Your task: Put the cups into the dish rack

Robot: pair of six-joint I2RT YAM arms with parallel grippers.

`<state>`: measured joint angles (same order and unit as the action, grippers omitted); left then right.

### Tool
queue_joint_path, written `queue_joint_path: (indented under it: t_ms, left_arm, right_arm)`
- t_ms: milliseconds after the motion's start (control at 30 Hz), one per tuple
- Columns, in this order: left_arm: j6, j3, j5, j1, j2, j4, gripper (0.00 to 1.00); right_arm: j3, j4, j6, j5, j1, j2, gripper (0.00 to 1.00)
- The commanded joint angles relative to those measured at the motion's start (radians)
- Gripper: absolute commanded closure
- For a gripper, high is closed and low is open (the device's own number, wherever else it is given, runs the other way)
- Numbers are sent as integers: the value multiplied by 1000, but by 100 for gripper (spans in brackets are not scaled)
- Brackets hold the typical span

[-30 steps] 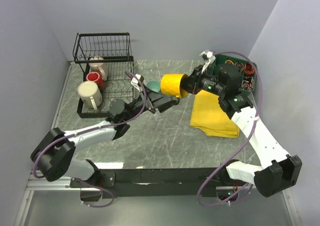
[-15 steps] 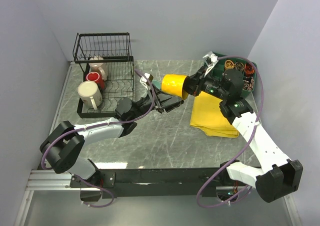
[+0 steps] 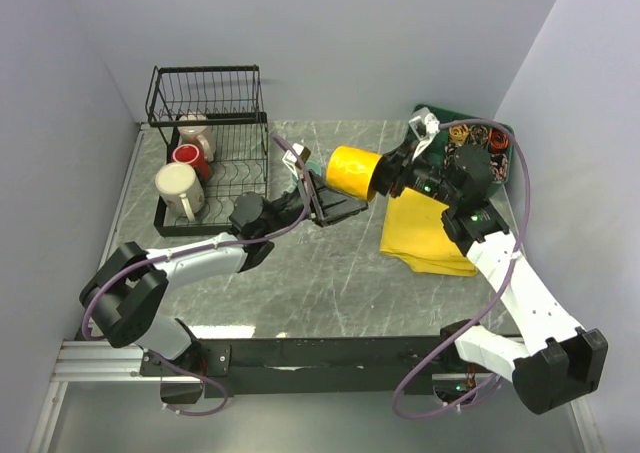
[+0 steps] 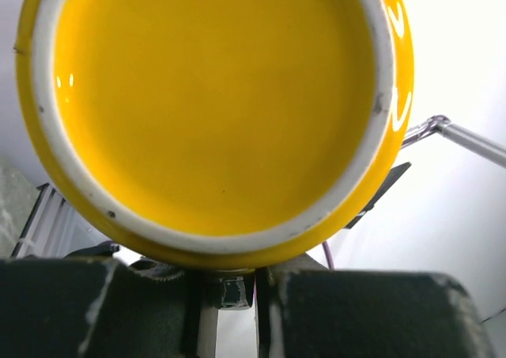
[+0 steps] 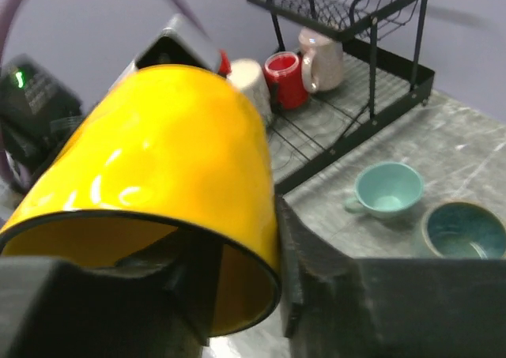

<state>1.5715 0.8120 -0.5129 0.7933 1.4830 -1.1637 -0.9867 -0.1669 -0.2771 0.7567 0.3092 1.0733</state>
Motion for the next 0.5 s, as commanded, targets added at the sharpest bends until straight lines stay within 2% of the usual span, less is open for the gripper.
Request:
queue_joint_path:
  t_ms: [0,67,100,167,200,233,300,400,467]
  left_arm:
    - [-68,23,-15,-41,-56,-27,99]
    - [-90,-7,-16,-55,-98,5,99]
    - [-122,-17,-18,-72,-116,48,99]
    - [-160,-43,-9,-89,-176,111,99]
    - [-206,-53,-6,-109,-196,186,99]
    - [-229,-66,-1,-117,-220,231,99]
    - [-331,-74,36,-137,-295,347,99]
    - [-472,-89,143,-154,-398,579,99]
    - [-540,-89,197,-167,-459,738,99]
  right_arm:
    - [19,102,166,144,19,-44,45]
    - [34,144,212,162,4,-61,33]
    - [36,159,299,182,-18,-65,24]
    - [49,240,363,243,-42,-87,17]
    - [54,266,447,263,-62,-96,9]
    - [60,297,487,280,-100,-107,5]
    - [83,368,586,346,-146,-141,0]
    - [137,449,686,380,-232,-177,0]
    - [212,446,705,385,-287,-211,0]
